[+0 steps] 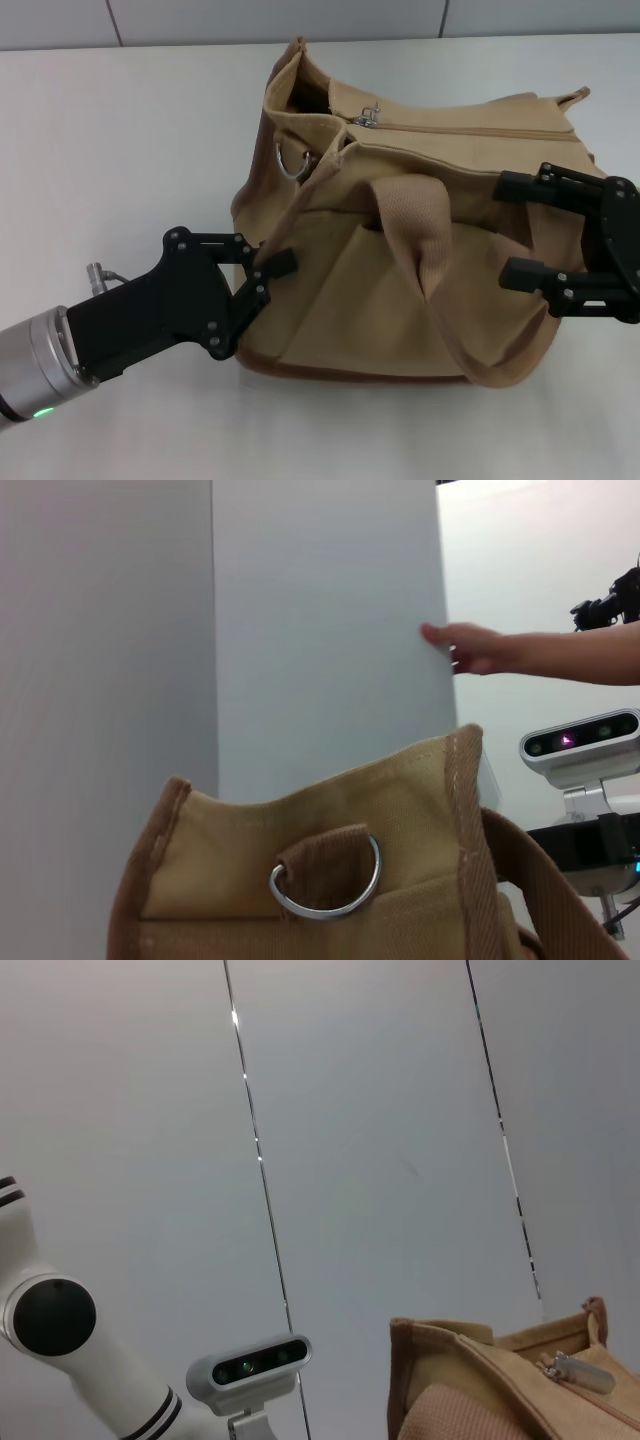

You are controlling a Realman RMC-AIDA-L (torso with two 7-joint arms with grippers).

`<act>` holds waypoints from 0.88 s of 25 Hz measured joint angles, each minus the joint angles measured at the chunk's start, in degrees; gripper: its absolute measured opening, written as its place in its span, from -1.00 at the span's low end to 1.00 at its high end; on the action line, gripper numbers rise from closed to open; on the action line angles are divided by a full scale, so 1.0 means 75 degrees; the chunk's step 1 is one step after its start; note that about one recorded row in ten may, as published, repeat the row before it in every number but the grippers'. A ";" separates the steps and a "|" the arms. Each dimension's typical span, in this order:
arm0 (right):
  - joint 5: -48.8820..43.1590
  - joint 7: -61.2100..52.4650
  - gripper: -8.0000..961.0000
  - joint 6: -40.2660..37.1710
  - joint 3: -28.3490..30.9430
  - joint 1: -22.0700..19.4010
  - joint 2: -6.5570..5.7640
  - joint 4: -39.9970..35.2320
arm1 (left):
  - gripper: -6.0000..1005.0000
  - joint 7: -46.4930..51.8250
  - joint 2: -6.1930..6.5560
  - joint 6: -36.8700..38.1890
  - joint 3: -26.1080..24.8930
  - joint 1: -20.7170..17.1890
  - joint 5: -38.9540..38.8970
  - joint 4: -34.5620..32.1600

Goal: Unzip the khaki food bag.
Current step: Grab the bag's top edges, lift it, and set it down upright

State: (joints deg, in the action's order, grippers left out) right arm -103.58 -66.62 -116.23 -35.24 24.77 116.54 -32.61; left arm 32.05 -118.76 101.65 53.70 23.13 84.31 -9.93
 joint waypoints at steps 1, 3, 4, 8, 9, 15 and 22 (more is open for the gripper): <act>-0.0004 0.0000 0.75 0.0006 0.0000 0.0001 0.0000 0.0000 | -0.87 0.0021 0.0002 0.0004 0.0000 -0.0001 0.0003 -0.0007; -0.0018 0.0000 0.75 0.0009 0.0000 0.0002 0.0000 0.0000 | -0.87 0.0061 0.0008 0.0023 0.0000 0.0000 0.0010 -0.0022; -0.0021 0.0000 0.75 0.0010 0.0000 0.0002 0.0000 0.0000 | -0.87 0.0065 0.0011 0.0029 0.0000 -0.0001 0.0010 -0.0024; -0.0021 0.0000 0.75 0.0014 0.0000 0.0002 0.0000 0.0000 | -0.87 0.0065 0.0023 0.0043 -0.0008 -0.0011 0.0000 -0.0036; -0.0021 0.0000 0.75 0.0016 0.0000 0.0002 0.0000 0.0000 | -0.87 0.0065 0.0025 0.0043 -0.0012 -0.0015 -0.0001 -0.0037; 0.0005 0.0000 0.75 0.0030 0.0000 0.0002 0.0000 0.0000 | -0.87 0.0122 0.0027 0.0044 -0.0008 -0.0019 -0.0005 -0.0044; 0.0015 0.0000 0.75 0.0031 0.0000 0.0002 0.0000 0.0000 | -0.87 0.0145 0.0046 0.0124 -0.0025 -0.0006 0.0008 -0.0048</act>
State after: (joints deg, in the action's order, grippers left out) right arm -103.46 -66.62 -116.01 -35.24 24.79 116.54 -32.60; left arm 33.13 -118.42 102.58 53.51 23.09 84.37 -10.29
